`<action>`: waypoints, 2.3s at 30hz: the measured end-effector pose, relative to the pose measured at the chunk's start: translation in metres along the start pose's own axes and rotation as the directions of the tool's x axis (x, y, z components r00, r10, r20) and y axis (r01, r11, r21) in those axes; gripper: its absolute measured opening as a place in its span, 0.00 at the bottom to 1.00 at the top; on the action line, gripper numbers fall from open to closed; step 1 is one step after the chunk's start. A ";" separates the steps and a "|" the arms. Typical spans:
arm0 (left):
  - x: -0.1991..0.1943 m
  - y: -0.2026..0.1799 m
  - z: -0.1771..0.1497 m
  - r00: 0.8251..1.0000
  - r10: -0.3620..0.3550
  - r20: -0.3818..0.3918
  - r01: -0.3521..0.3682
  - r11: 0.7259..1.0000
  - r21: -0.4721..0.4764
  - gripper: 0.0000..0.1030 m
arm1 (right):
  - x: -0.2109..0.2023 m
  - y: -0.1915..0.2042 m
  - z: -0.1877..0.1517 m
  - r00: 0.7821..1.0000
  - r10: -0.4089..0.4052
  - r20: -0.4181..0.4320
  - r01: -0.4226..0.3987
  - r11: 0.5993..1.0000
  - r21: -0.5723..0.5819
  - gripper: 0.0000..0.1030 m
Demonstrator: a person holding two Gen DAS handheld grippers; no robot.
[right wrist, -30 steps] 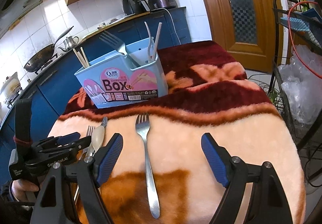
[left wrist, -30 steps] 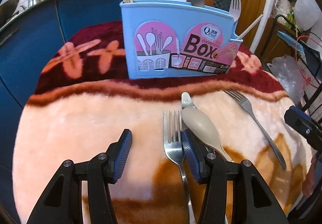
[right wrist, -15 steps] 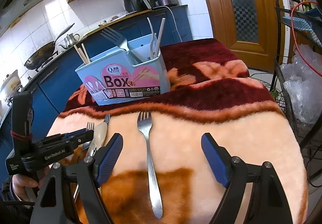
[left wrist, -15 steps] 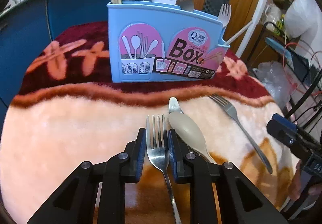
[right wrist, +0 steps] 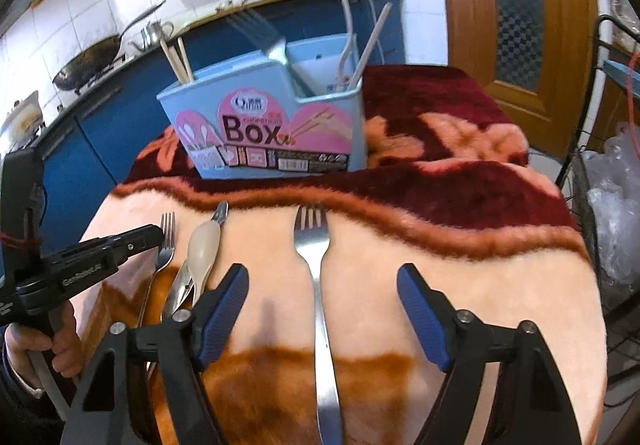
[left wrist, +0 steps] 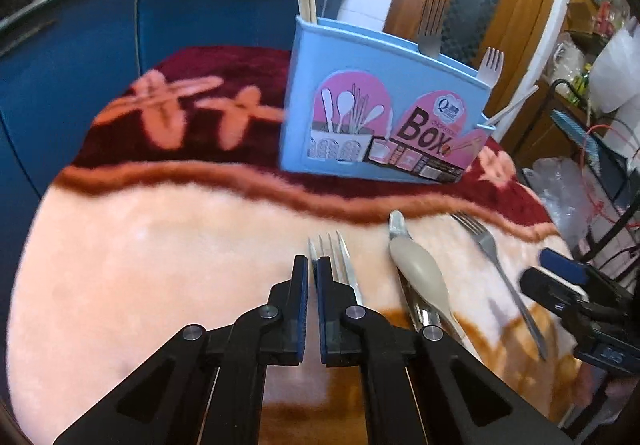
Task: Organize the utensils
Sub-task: 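Close the left tool on a silver fork while the right tool closes on a knife, then raise the fork with the left tool while the right tool carries the knife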
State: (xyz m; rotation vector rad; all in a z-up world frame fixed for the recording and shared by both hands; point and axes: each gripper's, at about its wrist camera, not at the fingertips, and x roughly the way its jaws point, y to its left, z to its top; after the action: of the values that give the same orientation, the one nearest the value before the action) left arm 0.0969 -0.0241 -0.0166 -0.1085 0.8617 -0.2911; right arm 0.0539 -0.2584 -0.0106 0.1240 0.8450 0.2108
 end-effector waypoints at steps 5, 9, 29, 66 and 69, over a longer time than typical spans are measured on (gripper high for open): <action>0.001 -0.001 -0.001 0.999 -0.043 -0.033 0.043 0.999 0.002 0.04 | 0.016 0.005 0.004 0.998 0.003 -0.061 -0.005 0.999 -0.039 0.56; 0.007 0.003 0.001 0.995 -0.085 -0.060 0.084 0.996 -0.022 0.10 | 0.021 0.007 0.009 0.997 0.001 -0.075 -0.006 0.998 -0.059 0.51; 0.022 -0.009 0.015 0.986 -0.136 -0.099 0.142 0.988 0.055 0.26 | 0.033 -0.017 0.025 0.975 0.195 -0.105 -0.187 0.979 0.082 0.24; 0.008 -0.024 0.004 0.950 -0.300 -0.086 0.303 0.953 0.019 0.02 | 0.014 -0.012 0.025 0.952 0.305 0.001 -0.302 0.945 0.126 0.04; -0.004 -0.027 0.006 0.966 -0.257 -0.043 0.259 0.965 0.052 0.02 | -0.003 -0.010 0.026 0.959 0.275 0.074 -0.282 0.954 0.103 0.04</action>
State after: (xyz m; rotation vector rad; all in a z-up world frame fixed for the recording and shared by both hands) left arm 0.0930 -0.0488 -0.0039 -0.1628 0.8751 -0.5632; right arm 0.0730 -0.2696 0.0072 0.3552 0.7793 0.4226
